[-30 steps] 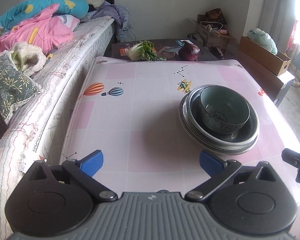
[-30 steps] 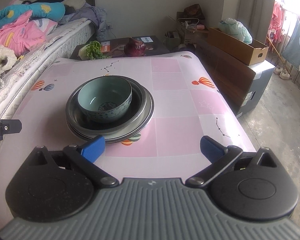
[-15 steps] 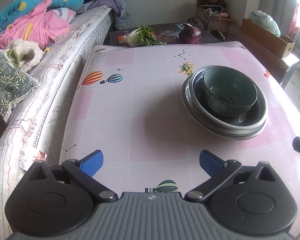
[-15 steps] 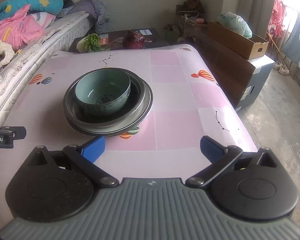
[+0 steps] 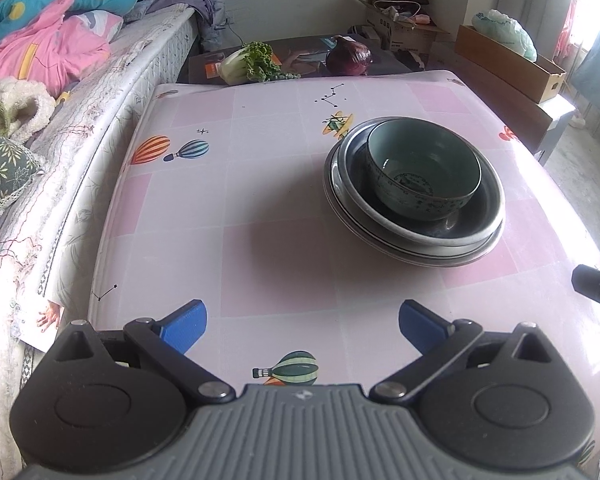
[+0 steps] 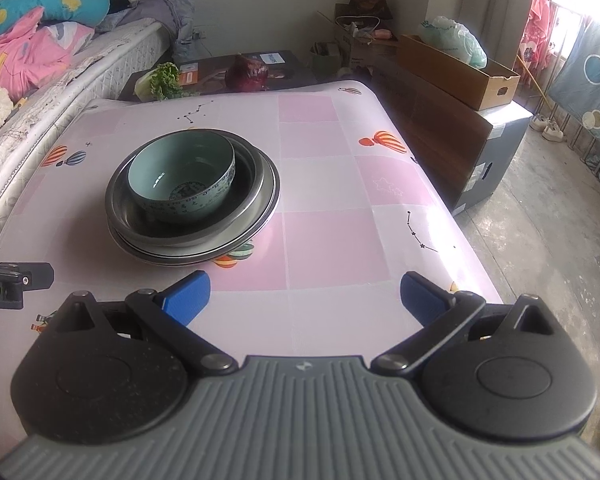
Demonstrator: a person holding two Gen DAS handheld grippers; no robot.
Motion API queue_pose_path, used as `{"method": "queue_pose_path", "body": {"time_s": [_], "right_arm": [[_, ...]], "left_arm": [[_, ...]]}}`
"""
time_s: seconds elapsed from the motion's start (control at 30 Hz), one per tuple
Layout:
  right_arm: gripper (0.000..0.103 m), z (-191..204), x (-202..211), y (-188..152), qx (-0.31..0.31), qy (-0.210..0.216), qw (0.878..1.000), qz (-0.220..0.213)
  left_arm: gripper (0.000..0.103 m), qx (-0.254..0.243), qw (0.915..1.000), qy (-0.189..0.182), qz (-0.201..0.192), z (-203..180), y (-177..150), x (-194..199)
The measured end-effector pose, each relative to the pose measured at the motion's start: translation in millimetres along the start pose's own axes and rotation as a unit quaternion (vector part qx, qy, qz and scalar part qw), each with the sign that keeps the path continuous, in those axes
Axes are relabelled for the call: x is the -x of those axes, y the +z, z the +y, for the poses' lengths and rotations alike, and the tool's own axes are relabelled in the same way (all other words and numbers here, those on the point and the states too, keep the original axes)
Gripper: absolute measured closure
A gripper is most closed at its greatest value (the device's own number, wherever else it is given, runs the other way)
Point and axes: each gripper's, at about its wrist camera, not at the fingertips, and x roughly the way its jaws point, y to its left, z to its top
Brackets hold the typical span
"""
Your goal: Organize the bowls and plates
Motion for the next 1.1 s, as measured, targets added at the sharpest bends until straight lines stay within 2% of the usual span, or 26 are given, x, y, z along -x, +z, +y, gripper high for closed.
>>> {"method": "queue_pose_path", "body": {"time_s": [1.1], "right_arm": [[0.001, 4.1, 2.2, -0.7, 0.007, 0.002, 1.0, -0.001]], "left_arm": [[0.0, 0.0, 1.0, -0.005, -0.004, -0.8, 1.2, 2.3]]}}
